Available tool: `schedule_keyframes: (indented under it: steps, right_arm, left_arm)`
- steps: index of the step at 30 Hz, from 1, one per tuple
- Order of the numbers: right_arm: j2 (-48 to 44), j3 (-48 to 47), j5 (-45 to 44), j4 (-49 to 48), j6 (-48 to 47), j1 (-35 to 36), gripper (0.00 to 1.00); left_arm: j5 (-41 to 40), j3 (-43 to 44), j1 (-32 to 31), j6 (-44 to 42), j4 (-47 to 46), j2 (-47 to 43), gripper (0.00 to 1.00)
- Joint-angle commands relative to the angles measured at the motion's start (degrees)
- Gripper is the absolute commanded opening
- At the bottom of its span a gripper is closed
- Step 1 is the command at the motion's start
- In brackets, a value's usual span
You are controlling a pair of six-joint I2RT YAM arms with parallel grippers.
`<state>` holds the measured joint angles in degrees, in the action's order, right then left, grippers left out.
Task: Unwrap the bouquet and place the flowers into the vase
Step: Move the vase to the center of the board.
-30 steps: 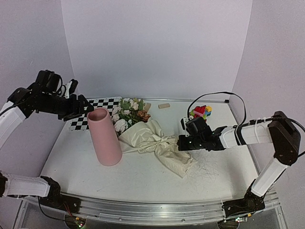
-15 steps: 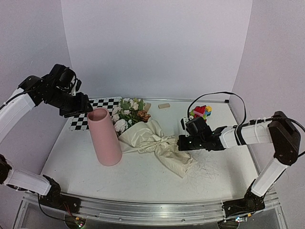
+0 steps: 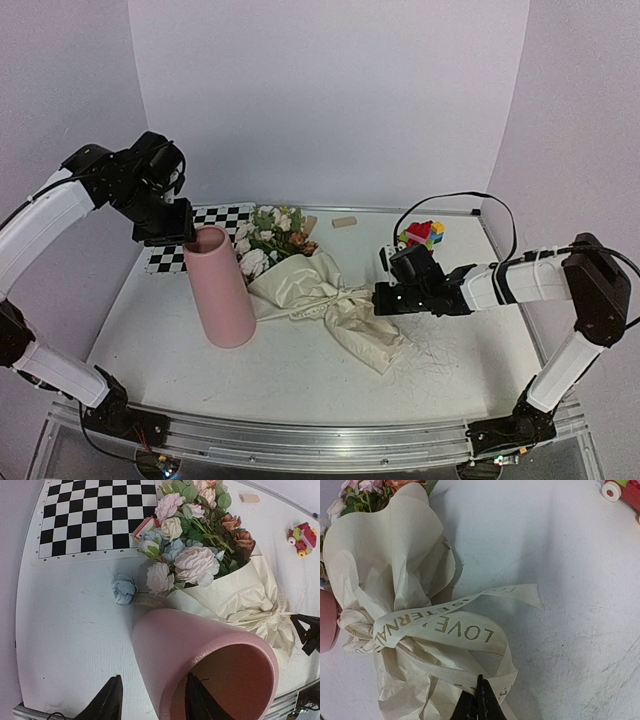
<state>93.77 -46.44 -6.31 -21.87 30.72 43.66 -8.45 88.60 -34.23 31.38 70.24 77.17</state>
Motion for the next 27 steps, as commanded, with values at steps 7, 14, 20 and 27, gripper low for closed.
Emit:
schedule_keyframes:
  steps: [7,14,20,27]
  right_arm:
    - [0.8,-1.9,-1.6,1.1,0.2,-0.3,0.03]
    - [0.6,-1.9,-1.6,1.3,0.3,-0.3,0.03]
    - [0.6,-2.0,-2.0,1.3,0.4,-0.3,0.03]
    - [0.6,-2.5,-4.0,2.3,0.5,-0.3,0.03]
  left_arm:
    - [-4.8,4.9,-0.6,0.8,4.6,3.7,0.33]
    - [-8.4,8.8,-0.7,0.8,7.2,6.3,0.23]
    - [-10.2,11.9,-0.7,0.7,8.4,7.3,0.12]
    - [-13.9,14.0,-0.7,-0.1,9.7,7.2,0.10]
